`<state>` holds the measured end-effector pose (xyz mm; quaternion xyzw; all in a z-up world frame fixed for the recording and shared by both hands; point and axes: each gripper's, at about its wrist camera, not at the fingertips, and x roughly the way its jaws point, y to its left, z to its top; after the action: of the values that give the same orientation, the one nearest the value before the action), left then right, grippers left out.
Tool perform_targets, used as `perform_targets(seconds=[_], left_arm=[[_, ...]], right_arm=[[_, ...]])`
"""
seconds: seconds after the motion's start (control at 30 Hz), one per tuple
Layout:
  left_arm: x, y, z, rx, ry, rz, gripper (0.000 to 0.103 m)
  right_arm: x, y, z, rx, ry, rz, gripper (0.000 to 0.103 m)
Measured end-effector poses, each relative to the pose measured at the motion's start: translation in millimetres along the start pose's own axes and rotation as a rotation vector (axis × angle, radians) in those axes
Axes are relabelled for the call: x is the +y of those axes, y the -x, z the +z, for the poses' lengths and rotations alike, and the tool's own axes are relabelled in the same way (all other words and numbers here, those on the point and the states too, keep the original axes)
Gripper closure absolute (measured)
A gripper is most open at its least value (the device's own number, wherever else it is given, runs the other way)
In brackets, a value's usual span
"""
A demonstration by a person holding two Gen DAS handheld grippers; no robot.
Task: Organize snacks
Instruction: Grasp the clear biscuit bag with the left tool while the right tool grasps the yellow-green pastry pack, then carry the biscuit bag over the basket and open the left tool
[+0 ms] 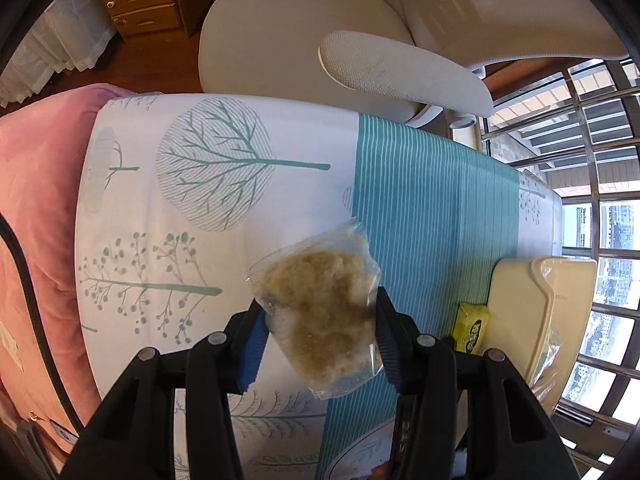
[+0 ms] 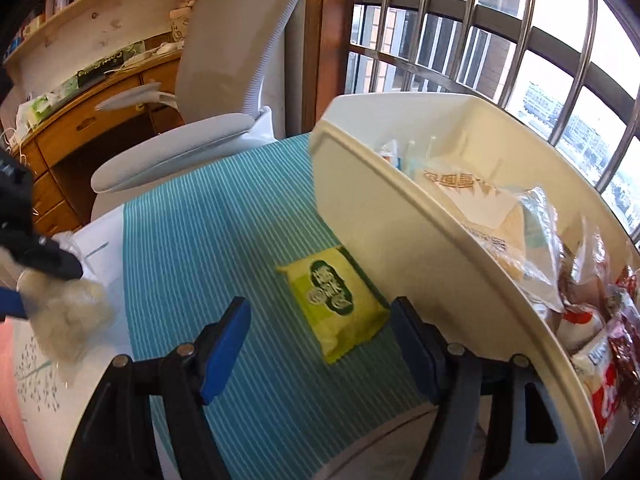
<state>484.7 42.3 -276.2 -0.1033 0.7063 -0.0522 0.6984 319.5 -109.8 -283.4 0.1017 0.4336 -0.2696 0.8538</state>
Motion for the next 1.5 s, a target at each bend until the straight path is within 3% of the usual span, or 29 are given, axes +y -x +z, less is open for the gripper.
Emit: perform_targets(seconds=[0.47, 0.53, 0.63, 0.8, 0.9, 1.17, 1.27, 1.5], left_arm=[[19, 23, -16, 0.0, 0.005, -0.013, 0.056], [22, 26, -18, -0.003, 0.008, -0.017, 0.056], [23, 29, -19, -0.003, 0.017, -0.021, 0.056], [21, 38, -25, -0.003, 0.011, -0.026, 0.056], [18, 45, -32, -0.005, -0.001, -0.03, 0.056], [14, 67, -79, -0.006, -0.075, -0.034, 0.056], [18, 68, -103, 0.014, -0.09, -0.019, 0.056], [25, 69, -169, 0.021, -0.134, -0.027, 0.056]], right_arm=[[-1, -22, 15, 0.054, 0.023, 0.024, 0.035], [-11, -34, 16, 0.115, -0.02, 0.039, 0.036], [-24, -36, 17, 0.132, -0.062, 0.064, 0.043], [-35, -32, 22, 0.141, -0.078, 0.071, 0.065], [-39, -32, 24, 0.167, -0.078, 0.112, 0.065], [-52, -15, 1, 0.25, -0.089, 0.218, 0.066], [-57, 4, -19, 0.298, -0.068, 0.25, 0.066], [-58, 65, -53, 0.303, 0.051, 0.328, 0.066]])
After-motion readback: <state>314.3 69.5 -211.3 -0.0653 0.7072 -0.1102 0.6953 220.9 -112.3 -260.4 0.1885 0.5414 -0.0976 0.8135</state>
